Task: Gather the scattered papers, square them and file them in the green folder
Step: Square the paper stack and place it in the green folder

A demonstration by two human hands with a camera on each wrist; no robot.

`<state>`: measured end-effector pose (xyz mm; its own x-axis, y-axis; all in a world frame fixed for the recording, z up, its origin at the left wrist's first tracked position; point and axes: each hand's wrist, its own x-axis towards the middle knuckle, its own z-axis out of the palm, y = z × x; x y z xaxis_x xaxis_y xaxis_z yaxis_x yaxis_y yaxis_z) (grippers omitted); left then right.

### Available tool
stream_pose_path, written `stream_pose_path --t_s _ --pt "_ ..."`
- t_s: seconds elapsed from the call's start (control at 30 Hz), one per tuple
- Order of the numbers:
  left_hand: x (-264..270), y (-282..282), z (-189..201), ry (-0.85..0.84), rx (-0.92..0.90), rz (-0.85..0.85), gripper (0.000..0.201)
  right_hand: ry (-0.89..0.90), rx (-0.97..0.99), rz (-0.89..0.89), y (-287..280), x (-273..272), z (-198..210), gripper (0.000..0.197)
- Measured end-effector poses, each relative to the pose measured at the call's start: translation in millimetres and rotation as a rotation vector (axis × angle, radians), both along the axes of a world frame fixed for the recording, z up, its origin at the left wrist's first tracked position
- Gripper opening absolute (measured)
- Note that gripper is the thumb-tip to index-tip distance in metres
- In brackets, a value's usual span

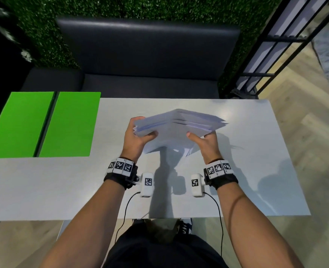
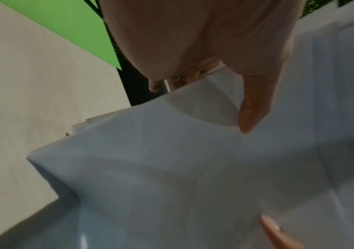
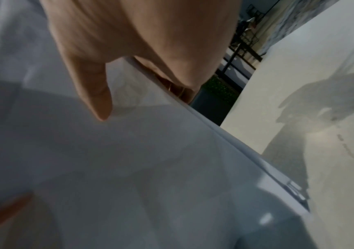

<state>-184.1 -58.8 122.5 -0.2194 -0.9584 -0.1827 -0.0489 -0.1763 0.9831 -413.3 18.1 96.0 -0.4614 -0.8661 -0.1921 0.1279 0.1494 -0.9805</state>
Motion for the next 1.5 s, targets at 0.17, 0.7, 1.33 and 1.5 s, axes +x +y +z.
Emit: stream_pose_path --t_s 0.17,0.7,1.33,1.5 --pt "-8 -1 10 0.08 0.072 0.065 0.063 -0.012 -0.034 0.009 -6 3 6 0.058" --pt "-35 1 69 0.277 0.108 0.276 0.043 -0.07 -0.011 -0.017 -12 5 3 0.051" --pt "-14 -3 35 -0.069 -0.1 0.01 0.068 -0.051 0.108 -0.082 -10 0 -5 0.035" --pt "-2 -9 31 -0.108 -0.242 0.068 0.02 -0.019 0.102 -0.118 -10 4 6 0.028"
